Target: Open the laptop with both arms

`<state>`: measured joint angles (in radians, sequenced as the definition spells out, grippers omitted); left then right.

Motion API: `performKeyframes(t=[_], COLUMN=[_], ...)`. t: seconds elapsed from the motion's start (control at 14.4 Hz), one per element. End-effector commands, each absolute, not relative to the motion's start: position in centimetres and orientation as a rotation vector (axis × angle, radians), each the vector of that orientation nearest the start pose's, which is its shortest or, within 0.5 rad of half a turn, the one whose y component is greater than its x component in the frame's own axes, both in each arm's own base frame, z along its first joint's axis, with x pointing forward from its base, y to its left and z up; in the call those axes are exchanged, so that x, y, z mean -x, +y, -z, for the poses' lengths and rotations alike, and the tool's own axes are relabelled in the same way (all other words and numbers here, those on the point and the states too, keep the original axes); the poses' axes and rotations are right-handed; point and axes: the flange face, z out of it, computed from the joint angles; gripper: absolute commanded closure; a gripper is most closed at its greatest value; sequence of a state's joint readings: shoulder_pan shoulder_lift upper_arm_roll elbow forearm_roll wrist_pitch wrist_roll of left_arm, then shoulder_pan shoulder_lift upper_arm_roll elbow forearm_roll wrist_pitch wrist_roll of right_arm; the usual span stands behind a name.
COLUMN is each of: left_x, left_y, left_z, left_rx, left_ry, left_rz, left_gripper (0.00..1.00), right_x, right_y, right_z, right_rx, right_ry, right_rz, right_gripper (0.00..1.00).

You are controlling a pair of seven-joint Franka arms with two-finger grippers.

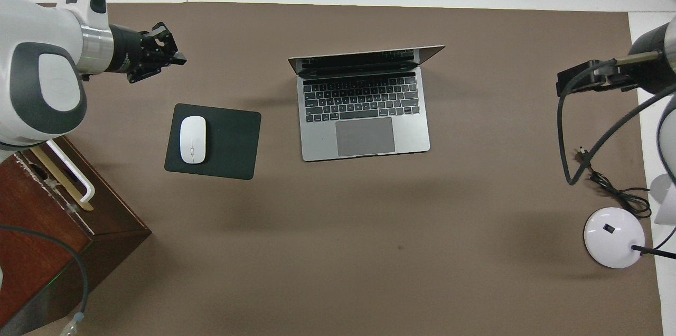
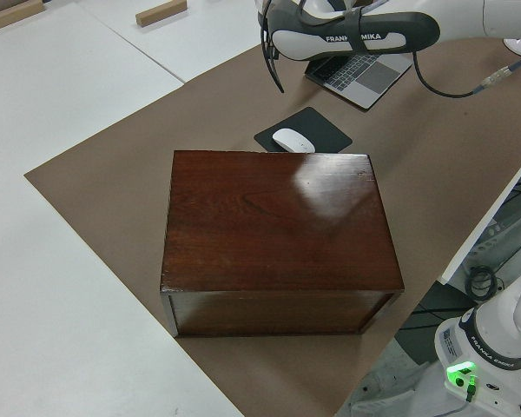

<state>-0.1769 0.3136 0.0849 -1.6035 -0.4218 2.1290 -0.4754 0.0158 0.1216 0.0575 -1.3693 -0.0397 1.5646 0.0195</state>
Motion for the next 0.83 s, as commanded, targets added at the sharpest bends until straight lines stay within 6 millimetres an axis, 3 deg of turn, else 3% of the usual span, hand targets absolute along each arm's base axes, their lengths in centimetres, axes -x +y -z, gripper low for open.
performKeyframes(t=[0.0,0.49,0.62,0.76], left_x=[-67.2,-64.6,-63.2,-60.5], left_y=[-6.8,-4.6,-3.8,-3.2], left_z=[-49.6,-51.8,-54.3,-57.5], left_rx=[3.302,3.169,3.158,3.159], left_ry=[-0.834,-0.705,-0.686,-0.607], left_rz=[0.118,-0.070,-0.078,-0.076], left_gripper=[1.00,1.00,1.00,1.00], right_x=[-57.6,-56.5,-56.4,-55.9], right_y=[2.8,1.3,1.0,0.9], right_z=[-64.4,-61.9,-61.5,-60.6], right_rx=[3.146,3.151,3.150,3.153], right_ry=[-0.026,0.006,0.013,0.010], right_rz=[0.083,0.092,0.104,0.117], right_gripper=[0.00,0.00,0.00,0.00])
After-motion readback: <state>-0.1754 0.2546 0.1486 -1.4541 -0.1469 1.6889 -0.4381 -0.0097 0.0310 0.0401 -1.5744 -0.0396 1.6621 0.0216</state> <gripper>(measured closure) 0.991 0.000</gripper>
